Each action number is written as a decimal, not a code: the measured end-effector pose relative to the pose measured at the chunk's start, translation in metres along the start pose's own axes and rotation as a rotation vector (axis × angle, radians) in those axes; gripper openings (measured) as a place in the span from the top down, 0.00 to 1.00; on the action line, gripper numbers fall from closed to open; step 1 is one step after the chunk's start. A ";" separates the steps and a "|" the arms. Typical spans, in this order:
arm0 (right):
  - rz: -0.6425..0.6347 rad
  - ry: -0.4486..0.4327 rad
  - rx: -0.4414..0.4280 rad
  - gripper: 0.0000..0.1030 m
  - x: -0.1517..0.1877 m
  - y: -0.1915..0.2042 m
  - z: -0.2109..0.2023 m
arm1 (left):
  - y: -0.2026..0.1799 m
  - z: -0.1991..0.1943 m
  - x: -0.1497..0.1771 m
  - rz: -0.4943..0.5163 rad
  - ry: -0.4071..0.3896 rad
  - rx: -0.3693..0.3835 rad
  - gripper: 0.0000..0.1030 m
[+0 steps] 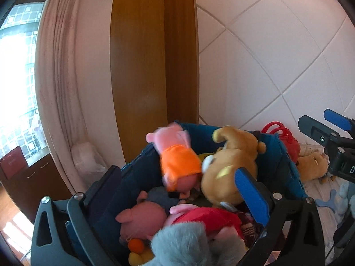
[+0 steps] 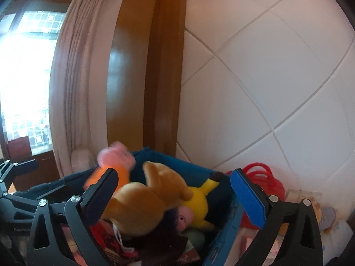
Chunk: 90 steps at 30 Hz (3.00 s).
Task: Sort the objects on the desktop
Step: 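Lift the pig and bear over the blue crate and open both tools, then withdraw both open tools from the crate back toward the pad packs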
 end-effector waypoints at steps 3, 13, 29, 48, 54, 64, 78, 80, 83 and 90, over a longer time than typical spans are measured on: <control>0.001 0.007 0.002 0.00 0.004 -0.003 -0.003 | 0.004 -0.003 0.001 -0.008 0.002 0.003 0.00; 0.003 0.011 0.007 0.00 0.012 -0.003 -0.031 | 0.000 -0.035 0.008 -0.024 -0.011 0.010 0.00; 0.037 0.004 -0.037 0.00 0.059 -0.041 -0.136 | -0.065 -0.133 0.073 -0.034 0.001 -0.024 0.00; 0.073 0.071 -0.103 0.00 0.153 -0.152 -0.274 | -0.198 -0.229 0.165 -0.041 0.087 -0.041 0.00; 0.100 0.101 0.019 0.00 0.172 -0.180 -0.303 | -0.231 -0.230 0.174 0.004 0.102 0.063 0.00; 0.165 0.159 0.121 0.00 0.211 -0.249 -0.318 | -0.304 -0.212 0.189 0.049 0.151 0.138 0.00; 0.235 0.141 0.110 0.00 0.239 -0.427 -0.256 | -0.417 -0.113 0.199 0.012 0.296 0.062 0.00; 0.252 0.170 0.097 0.00 0.246 -0.434 -0.241 | -0.420 -0.097 0.200 0.017 0.313 0.054 0.00; 0.274 0.209 0.089 0.00 0.257 -0.438 -0.216 | -0.422 -0.071 0.200 0.030 0.330 0.055 0.00; 0.286 0.292 0.121 0.00 0.273 -0.434 -0.146 | -0.421 0.011 0.194 0.074 0.376 0.125 0.00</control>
Point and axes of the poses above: each gripper's, at about its wrist camera, not at the fingertips, and z roughly the way its jaws point, y to its left, x to its underside, the point moved 7 cm from there along z, roughly the way its jaws point, and after that the axes turned 3 degrees about y, right-handed, at the moved point
